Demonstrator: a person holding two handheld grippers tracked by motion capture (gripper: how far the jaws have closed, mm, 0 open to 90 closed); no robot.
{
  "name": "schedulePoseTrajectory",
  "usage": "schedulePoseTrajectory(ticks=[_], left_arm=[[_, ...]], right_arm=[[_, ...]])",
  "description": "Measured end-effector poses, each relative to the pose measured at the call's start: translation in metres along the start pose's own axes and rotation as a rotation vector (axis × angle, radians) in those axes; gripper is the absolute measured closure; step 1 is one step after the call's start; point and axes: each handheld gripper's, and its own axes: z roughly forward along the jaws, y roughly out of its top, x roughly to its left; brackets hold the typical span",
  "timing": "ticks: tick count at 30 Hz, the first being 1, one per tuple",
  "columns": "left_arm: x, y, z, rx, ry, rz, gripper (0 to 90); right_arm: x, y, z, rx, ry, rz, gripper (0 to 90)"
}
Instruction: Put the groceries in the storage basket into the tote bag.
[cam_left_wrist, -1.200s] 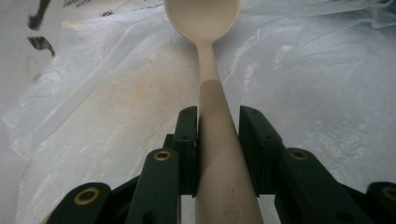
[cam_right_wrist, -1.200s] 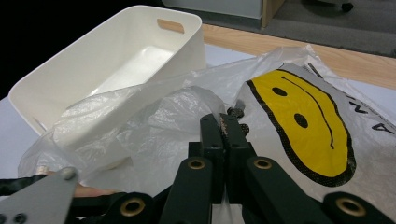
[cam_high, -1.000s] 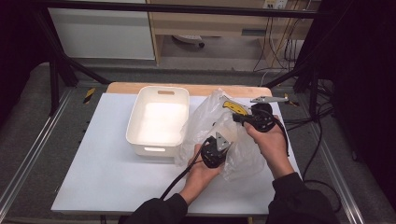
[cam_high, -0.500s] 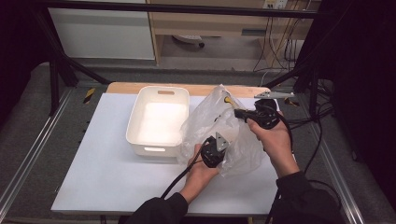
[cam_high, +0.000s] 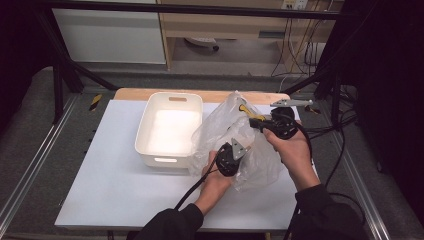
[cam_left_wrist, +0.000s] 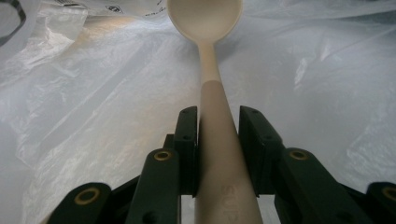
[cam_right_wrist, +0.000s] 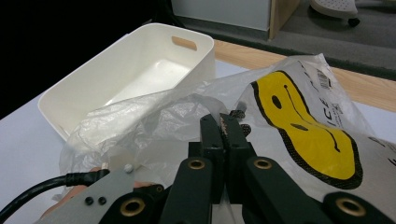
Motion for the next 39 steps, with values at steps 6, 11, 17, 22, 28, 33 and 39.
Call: schedulePoseTrajectory(ticks=[6,11,17,22,28,33,39], left_arm=[[0.006,0.0,0.01,0.017,0.013,0.0,69.3],[0.01,-0.004,0.019,0.021,0.003,-0.047,69.2],[0.016,-0.008,0.025,0.002,0.004,-0.05,69.1],[0.017,-0.013,0.03,0.014,0.004,-0.046,68.9],[0.019,-0.015,0.032,0.039,-0.008,-0.049,69.0],[0.021,-0.015,0.034,0.053,-0.025,-0.064,69.0],[0.024,-0.014,0.038,0.117,-0.036,-0.097,68.8]], right_arm=[[0.001,-0.002,0.003,0.009,0.005,0.001,90.0],[0.001,-0.003,0.002,0.004,0.007,0.002,90.0],[-0.001,-0.004,0.0,0.003,0.006,0.002,90.0],[-0.002,-0.006,0.0,0.008,0.006,0.004,90.0],[-0.002,-0.009,0.003,0.016,0.009,0.003,90.0],[-0.001,-0.01,0.005,0.021,0.011,0.001,90.0],[-0.001,-0.01,0.006,0.027,0.011,0.003,90.0]])
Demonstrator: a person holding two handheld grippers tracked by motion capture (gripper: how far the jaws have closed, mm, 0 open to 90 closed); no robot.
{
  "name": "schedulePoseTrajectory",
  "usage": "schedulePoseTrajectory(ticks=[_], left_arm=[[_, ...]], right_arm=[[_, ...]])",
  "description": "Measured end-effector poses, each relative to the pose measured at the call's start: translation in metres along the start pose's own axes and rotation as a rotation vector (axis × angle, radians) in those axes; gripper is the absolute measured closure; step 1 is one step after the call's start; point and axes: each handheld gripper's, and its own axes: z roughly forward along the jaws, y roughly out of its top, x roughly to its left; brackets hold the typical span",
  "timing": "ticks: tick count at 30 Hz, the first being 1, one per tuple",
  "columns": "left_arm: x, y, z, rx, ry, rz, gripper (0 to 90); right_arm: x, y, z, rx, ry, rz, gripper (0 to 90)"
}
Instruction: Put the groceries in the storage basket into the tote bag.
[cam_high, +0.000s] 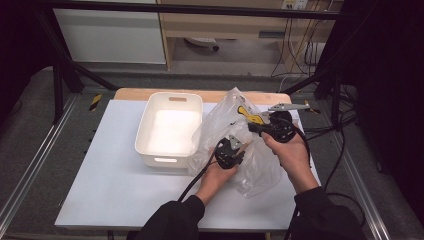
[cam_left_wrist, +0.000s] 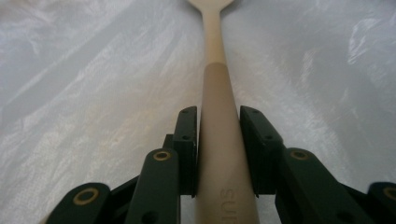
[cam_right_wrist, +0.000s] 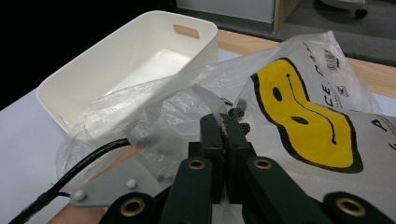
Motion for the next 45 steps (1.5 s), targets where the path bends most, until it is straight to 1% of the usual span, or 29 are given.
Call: schedulePoseTrajectory(ticks=[3,4,7,8,9,11,12,13,14,16,17,20,22,24,28,30,31,33,34,38,39,43,45], left_arm=[[0.002,0.0,0.001,0.009,-0.003,-0.008,69.1],[0.002,0.0,0.001,0.009,-0.005,-0.012,67.1],[0.002,0.0,0.0,0.014,0.008,-0.014,52.7],[0.001,-0.001,-0.002,0.026,0.008,-0.005,49.0],[-0.001,-0.002,-0.002,0.029,0.008,-0.005,45.9],[-0.005,-0.006,-0.007,0.023,-0.002,-0.001,42.5],[-0.007,-0.008,-0.011,0.013,-0.004,0.003,41.6],[-0.008,-0.01,-0.015,0.01,-0.005,0.025,41.4],[-0.011,-0.012,-0.019,0.016,-0.015,0.028,41.2],[-0.014,-0.018,-0.027,0.012,-0.018,0.044,36.7],[-0.015,-0.02,-0.033,0.005,-0.021,0.045,35.9],[-0.013,-0.023,-0.046,-0.029,-0.035,0.012,35.8],[-0.014,-0.024,-0.055,-0.047,-0.037,0.023,35.8],[-0.017,-0.025,-0.063,-0.053,-0.05,0.029,35.1],[-0.025,-0.031,-0.081,-0.063,-0.082,0.06,33.1],[-0.03,-0.033,-0.091,-0.065,-0.092,0.067,31.8],[-0.032,-0.034,-0.097,-0.074,-0.096,0.074,31.8],[-0.035,-0.034,-0.109,-0.1,-0.106,0.075,31.8],[-0.036,-0.035,-0.114,-0.108,-0.112,0.077,31.7],[-0.039,-0.037,-0.132,-0.115,-0.152,0.064,28.3],[-0.04,-0.037,-0.136,-0.117,-0.153,0.063,27.6],[-0.037,-0.036,-0.148,-0.14,-0.178,0.017,25.2],[-0.034,-0.034,-0.154,-0.161,-0.175,0.002,24.5]], right_arm=[[-0.001,0.0,0.0,0.0,-0.001,0.003,90.0],[-0.001,0.0,0.0,0.0,-0.001,0.004,90.0],[-0.002,0.0,0.001,0.002,-0.001,0.007,90.0],[-0.002,-0.001,0.001,0.002,-0.001,0.008,90.0],[-0.002,-0.001,0.001,0.002,-0.001,0.006,90.0],[-0.002,-0.001,0.001,0.001,-0.001,0.006,90.0],[-0.003,-0.001,0.002,0.001,0.0,0.005,90.0],[-0.002,-0.001,0.002,0.002,0.0,0.008,90.0],[-0.002,-0.002,0.002,0.003,0.002,0.009,90.0],[-0.003,-0.003,0.003,0.005,0.003,0.005,90.0],[-0.003,-0.003,0.004,0.007,0.003,0.007,90.0],[-0.003,-0.006,0.006,0.013,0.005,0.013,90.0],[-0.003,-0.008,0.008,0.017,0.006,0.02,90.0],[-0.003,-0.01,0.01,0.02,0.007,0.013,90.0],[-0.003,-0.015,0.012,0.028,0.005,0.017,90.0],[-0.004,-0.018,0.012,0.031,0.005,0.025,90.0],[-0.004,-0.02,0.013,0.027,0.007,0.024,90.0],[-0.004,-0.024,0.014,0.029,0.009,0.034,90.0],[-0.005,-0.027,0.014,0.027,0.011,0.031,90.0],[-0.004,-0.038,0.019,0.032,0.009,0.034,90.0],[-0.004,-0.041,0.021,0.034,0.008,0.035,90.0],[0.0,-0.054,0.028,0.047,0.008,0.027,90.0],[0.002,-0.059,0.032,0.057,0.012,0.021,90.0]])
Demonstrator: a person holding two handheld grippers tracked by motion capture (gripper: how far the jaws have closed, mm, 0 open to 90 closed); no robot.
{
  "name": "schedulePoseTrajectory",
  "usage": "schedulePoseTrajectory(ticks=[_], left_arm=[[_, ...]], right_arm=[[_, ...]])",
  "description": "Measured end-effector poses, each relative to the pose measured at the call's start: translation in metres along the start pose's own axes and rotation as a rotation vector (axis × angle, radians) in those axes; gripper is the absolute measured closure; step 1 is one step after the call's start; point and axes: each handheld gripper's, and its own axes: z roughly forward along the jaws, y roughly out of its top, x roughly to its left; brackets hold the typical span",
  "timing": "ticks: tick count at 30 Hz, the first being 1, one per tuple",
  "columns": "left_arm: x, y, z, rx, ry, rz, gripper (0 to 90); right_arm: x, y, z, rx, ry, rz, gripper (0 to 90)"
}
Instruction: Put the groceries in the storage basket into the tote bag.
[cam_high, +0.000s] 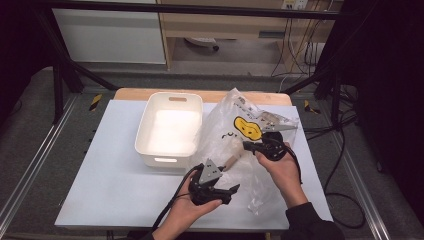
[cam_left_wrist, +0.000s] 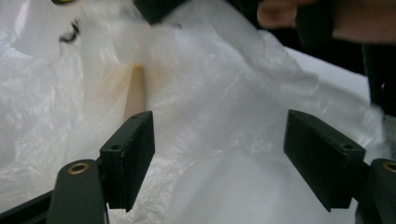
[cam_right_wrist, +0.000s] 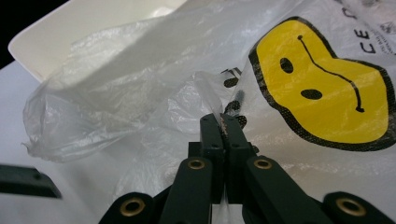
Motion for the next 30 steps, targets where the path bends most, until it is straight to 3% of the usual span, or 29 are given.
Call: schedulePoseTrajectory(ticks=[12,26,28,30], left_arm=[[0.024,0.012,-0.028,-0.057,0.063,-0.041,18.1],[0.047,0.019,-0.048,-0.052,0.158,-0.06,11.9],[0.05,0.02,-0.052,-0.062,0.169,-0.069,11.9],[0.054,0.022,-0.057,-0.065,0.184,-0.066,11.8]], right_arm=[[0.004,-0.023,0.015,0.042,-0.003,-0.014,90.0],[0.007,-0.037,0.025,0.086,-0.014,-0.025,89.6],[0.006,-0.038,0.025,0.078,-0.02,-0.032,83.9],[0.006,-0.037,0.023,0.061,-0.022,-0.036,72.1]])
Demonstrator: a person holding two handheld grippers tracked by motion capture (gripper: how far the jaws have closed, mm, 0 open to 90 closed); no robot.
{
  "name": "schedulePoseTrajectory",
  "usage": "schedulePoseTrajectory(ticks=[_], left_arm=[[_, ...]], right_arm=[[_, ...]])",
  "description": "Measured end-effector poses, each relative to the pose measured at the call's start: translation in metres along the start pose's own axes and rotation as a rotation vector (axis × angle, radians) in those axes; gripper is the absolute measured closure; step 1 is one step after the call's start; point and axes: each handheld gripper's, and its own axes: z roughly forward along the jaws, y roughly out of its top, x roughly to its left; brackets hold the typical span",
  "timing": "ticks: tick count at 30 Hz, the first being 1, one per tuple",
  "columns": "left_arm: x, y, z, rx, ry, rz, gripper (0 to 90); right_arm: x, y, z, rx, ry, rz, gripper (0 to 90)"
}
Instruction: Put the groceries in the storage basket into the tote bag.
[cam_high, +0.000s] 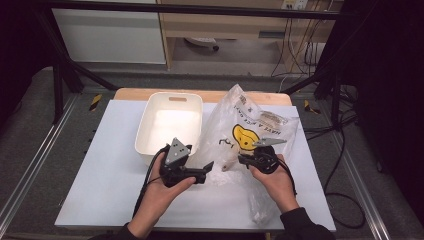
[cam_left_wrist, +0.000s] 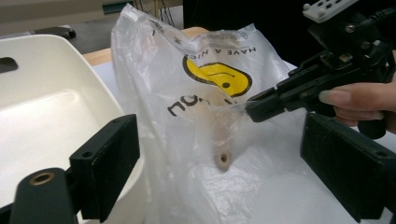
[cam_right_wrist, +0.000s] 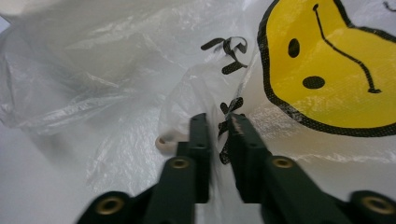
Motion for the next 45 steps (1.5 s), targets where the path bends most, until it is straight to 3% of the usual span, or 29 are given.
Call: schedulePoseTrajectory(ticks=[6,13,16,24,32,45], left_arm=[[0.015,0.002,-0.008,-0.006,0.049,-0.014,11.8],[0.027,0.003,-0.013,-0.004,0.094,-0.009,11.8],[0.03,0.002,-0.013,0.0,0.106,-0.009,11.8],[0.038,-0.001,-0.013,0.015,0.128,-0.012,12.0],[0.04,-0.004,-0.012,0.025,0.134,-0.012,12.4],[0.049,-0.007,-0.018,-0.008,0.143,-0.018,9.4]], right_arm=[[0.001,-0.002,-0.007,-0.035,-0.003,-0.006,33.2],[0.003,-0.002,-0.023,-0.126,-0.072,-0.015,11.1],[0.001,-0.003,-0.032,-0.163,-0.108,-0.017,7.9],[-0.012,-0.014,-0.052,-0.184,-0.154,0.007,5.6],[-0.025,-0.033,-0.068,-0.167,-0.196,0.053,6.2],[-0.042,-0.066,-0.073,-0.083,-0.238,0.14,5.9]])
